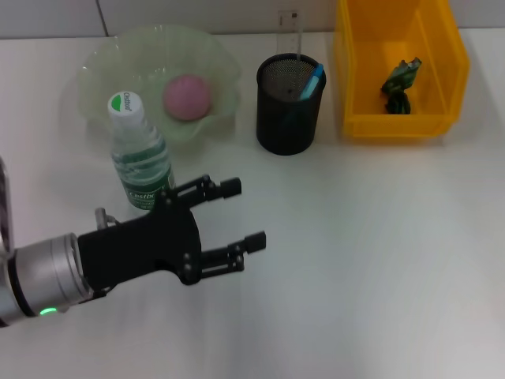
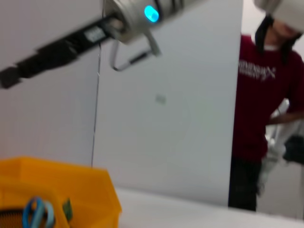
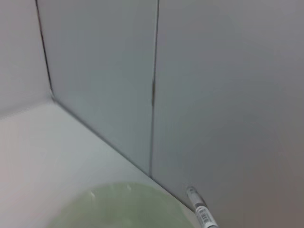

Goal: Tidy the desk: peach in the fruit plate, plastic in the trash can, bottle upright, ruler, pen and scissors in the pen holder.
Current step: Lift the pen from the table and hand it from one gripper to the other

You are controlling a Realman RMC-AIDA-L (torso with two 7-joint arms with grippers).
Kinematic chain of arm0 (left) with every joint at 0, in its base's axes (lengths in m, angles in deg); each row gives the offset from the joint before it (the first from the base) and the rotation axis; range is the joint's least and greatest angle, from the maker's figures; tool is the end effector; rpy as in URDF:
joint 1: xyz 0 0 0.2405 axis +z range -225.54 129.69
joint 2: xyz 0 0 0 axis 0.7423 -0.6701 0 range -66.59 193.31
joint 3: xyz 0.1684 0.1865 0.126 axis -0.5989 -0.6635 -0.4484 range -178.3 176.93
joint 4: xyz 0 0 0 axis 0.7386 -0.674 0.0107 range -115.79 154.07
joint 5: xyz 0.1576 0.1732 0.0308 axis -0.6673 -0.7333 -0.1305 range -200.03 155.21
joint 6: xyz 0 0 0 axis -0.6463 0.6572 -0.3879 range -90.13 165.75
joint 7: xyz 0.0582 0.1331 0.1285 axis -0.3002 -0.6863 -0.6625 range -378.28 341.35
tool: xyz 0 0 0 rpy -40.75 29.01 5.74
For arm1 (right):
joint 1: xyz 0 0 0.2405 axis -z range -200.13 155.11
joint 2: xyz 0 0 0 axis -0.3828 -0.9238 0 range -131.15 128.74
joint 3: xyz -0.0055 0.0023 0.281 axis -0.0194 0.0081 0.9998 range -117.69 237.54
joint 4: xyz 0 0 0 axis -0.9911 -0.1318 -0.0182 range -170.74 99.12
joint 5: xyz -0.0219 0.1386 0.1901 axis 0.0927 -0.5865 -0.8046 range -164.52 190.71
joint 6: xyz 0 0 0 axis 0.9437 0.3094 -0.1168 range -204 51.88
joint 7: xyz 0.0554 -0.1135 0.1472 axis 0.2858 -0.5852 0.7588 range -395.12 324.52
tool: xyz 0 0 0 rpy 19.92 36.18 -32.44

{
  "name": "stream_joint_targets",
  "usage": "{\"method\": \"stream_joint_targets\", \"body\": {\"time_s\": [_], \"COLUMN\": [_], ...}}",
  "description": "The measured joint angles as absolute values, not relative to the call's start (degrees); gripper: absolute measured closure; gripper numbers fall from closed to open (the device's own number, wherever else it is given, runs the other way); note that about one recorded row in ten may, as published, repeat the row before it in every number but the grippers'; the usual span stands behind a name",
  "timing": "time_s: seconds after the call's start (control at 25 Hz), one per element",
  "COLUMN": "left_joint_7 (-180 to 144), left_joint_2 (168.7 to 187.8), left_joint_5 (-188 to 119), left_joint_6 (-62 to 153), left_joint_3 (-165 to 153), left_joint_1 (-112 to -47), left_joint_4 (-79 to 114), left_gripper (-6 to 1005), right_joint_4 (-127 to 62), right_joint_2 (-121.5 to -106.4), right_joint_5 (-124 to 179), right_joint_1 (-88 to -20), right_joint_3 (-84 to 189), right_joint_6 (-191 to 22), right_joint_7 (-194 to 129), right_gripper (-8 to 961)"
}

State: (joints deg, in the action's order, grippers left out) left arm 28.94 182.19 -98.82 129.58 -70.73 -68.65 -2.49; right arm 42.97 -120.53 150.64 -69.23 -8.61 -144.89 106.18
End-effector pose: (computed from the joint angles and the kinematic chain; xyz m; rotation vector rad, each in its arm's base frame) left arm -0.2666 0.2975 -0.1072 -2.6479 -0.2822 -1.0921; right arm 0.0589 0.5004 -0.0019 -2.4654 0.5330 0.2311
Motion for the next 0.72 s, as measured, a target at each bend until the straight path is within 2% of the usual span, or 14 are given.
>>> {"method": "stream_joint_targets", "body": {"time_s": [0.12, 0.36, 0.72], "left_joint_7": [31.69, 37.89, 48.98], "left_joint_2": [182.07, 181.74, 180.57], "left_joint_5": [-96.03, -95.2, -95.84], "left_joint_6": [132.27, 132.69, 132.4], "left_joint_3": [-70.73, -70.58, -69.78], "left_joint_1": [-69.11, -69.86, -69.94], "left_joint_4": [-2.76, -5.08, -14.83], "left_gripper": [201, 201, 202], "right_joint_4": [50.65, 57.77, 59.86], "right_joint_2": [-120.48, -120.76, -120.6], "right_joint_5": [142.26, 132.8, 115.22], "right_joint_1": [-61.52, -53.82, -45.66], "right_joint_3": [-8.07, -4.55, 13.67], "right_joint_6": [-145.74, -150.25, -171.08], "right_joint_7": [103.8, 100.27, 93.18], "right_gripper": [837, 837, 837]}}
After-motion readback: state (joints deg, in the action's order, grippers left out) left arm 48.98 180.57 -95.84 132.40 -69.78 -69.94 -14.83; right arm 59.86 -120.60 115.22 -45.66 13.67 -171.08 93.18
